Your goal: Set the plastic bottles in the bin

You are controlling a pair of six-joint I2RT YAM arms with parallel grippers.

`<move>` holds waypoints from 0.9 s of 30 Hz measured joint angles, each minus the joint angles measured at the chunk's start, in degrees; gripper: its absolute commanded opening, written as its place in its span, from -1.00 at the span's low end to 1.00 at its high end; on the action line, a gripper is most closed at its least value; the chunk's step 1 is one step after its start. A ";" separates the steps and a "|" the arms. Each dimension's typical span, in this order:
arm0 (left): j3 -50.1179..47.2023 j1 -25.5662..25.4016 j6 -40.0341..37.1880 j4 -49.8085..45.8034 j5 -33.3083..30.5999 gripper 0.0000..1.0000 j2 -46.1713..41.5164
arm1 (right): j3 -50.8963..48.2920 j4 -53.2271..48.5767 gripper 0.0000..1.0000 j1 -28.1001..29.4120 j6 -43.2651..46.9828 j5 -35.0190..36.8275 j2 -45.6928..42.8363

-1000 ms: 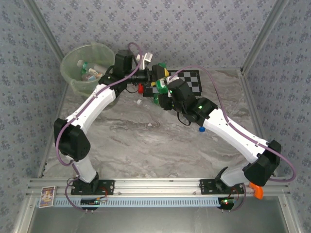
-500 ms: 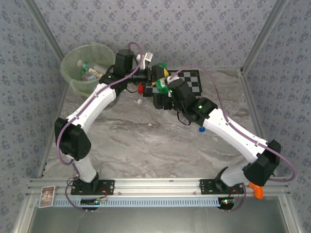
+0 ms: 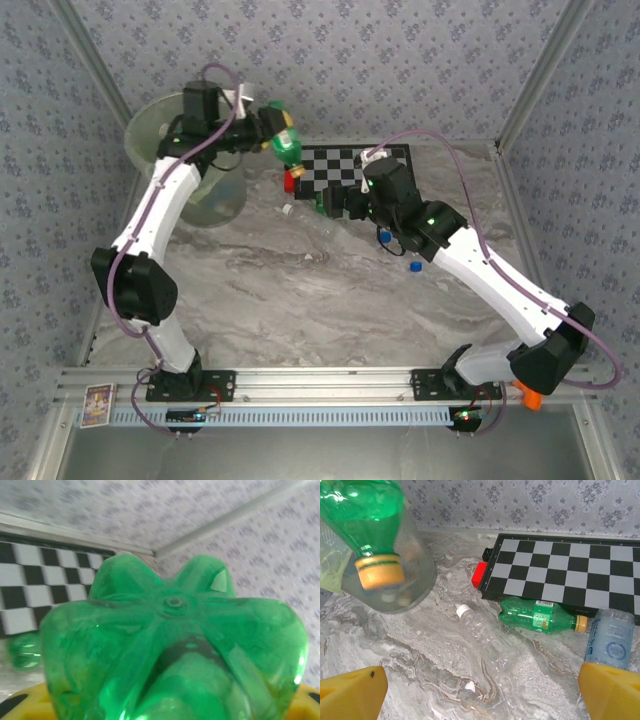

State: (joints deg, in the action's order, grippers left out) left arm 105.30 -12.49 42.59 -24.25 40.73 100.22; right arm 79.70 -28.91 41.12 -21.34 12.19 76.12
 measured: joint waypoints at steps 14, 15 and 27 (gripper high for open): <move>3.02 19.63 0.81 -5.07 -12.15 0.06 -4.96 | -0.09 1.70 0.99 -2.99 1.77 -2.45 -0.22; 3.17 20.35 1.01 -5.38 -13.14 0.06 -4.98 | -0.17 2.08 0.99 -3.28 1.88 -2.67 -0.22; 9.05 24.00 13.14 -8.57 -21.29 0.06 0.46 | -1.03 4.94 0.99 -6.34 2.36 -5.62 1.11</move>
State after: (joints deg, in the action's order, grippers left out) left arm 114.34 11.51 55.72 -32.82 19.44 100.68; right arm 78.67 -23.97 34.79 -18.98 6.57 77.23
